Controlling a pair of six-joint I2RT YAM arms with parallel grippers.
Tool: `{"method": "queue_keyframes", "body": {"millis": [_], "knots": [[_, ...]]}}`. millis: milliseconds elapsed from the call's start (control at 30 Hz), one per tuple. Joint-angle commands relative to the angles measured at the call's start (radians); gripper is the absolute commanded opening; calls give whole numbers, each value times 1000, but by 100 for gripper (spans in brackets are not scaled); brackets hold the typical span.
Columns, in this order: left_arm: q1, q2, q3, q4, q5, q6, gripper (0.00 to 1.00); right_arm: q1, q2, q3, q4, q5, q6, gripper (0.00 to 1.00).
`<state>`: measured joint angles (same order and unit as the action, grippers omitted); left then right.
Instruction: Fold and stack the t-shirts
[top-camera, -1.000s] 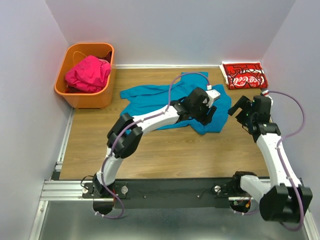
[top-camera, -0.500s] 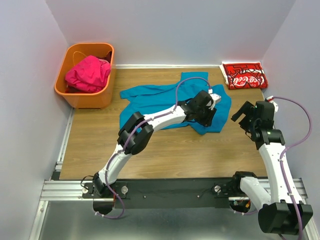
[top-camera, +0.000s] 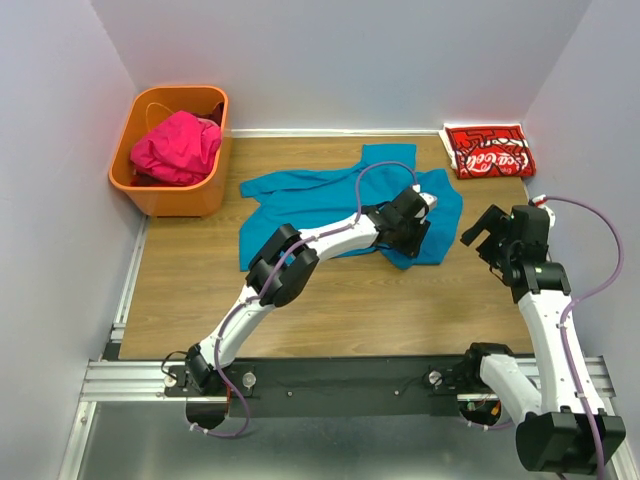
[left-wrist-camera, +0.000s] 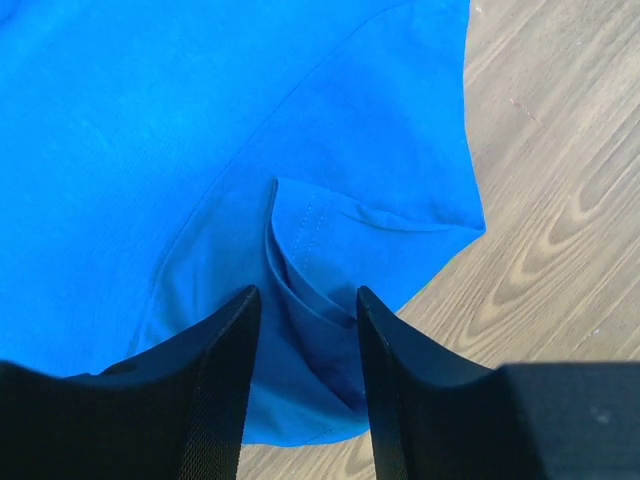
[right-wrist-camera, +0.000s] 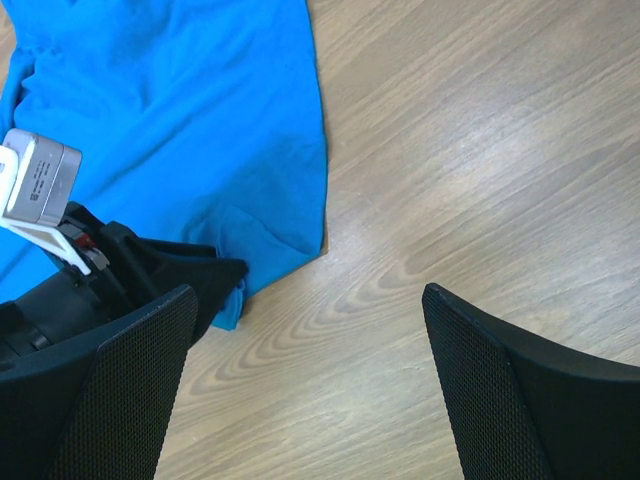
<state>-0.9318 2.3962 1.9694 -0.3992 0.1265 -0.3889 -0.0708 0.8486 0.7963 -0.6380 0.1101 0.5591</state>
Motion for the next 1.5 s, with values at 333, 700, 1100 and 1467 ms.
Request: {"method": "queue_keyframes", "body": {"millis": [333, 700, 1100, 1467], "knots": [[-22, -11, -12, 56, 36, 47, 11, 14, -40, -16, -35, -33, 13, 100], [-81, -215, -235, 154, 140, 245, 10, 25, -97, 21, -61, 19, 5, 100], [-173, -282, -434, 142, 283, 426, 22, 43, -137, 83, -65, 76, 2, 100], [-180, -411, -523, 152, 297, 463, 56, 43, -99, 49, -28, 14, -1, 100]]}}
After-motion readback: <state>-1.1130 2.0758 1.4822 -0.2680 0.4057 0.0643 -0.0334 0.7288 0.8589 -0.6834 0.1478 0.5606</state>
